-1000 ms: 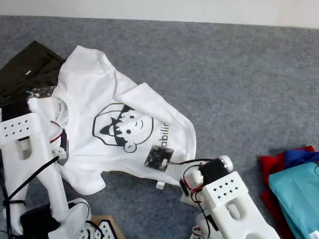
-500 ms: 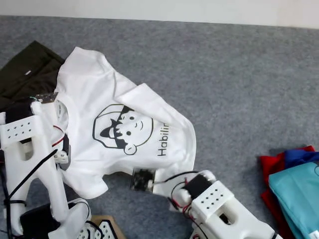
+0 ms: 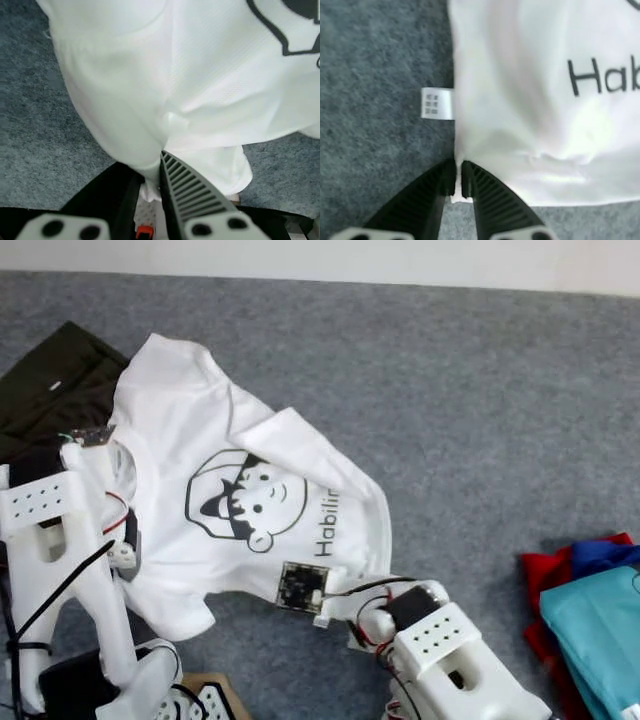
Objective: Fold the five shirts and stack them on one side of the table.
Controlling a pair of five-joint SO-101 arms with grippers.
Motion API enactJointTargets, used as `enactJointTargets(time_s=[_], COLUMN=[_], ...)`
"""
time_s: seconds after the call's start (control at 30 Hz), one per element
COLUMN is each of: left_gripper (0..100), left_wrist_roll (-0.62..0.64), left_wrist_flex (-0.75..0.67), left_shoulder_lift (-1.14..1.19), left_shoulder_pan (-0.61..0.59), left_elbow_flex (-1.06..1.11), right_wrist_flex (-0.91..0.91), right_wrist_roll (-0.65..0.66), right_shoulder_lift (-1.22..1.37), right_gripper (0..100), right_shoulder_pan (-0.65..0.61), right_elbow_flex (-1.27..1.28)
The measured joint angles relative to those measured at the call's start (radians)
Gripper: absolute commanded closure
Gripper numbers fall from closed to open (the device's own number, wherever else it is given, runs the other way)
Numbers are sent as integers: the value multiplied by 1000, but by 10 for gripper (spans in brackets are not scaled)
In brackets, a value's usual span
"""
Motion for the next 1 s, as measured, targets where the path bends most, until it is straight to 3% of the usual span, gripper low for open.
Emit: enactJointTargets(time_s=[0.2, 0.53, 0.77, 1.0], left_gripper=[993, 993, 993, 993], left_wrist_roll=[0, 0, -2, -2], left_wrist_flex=[34, 43, 51, 54], left_shoulder_lift=[-3, -244, -273, -273], left_shoulder_pan=[0, 21, 25, 17], left_elbow_flex=[-112, -296, -350, -595], right_wrist_flex=[81, 354, 413, 413], right_wrist_roll=[-2, -123, -315, -500], right_shoulder_lift=[3, 3, 5, 5], right_gripper=[992, 992, 992, 992], right_shoulder_pan=[75, 81, 83, 101], right_elbow_flex=[-130, -623, -841, -1030])
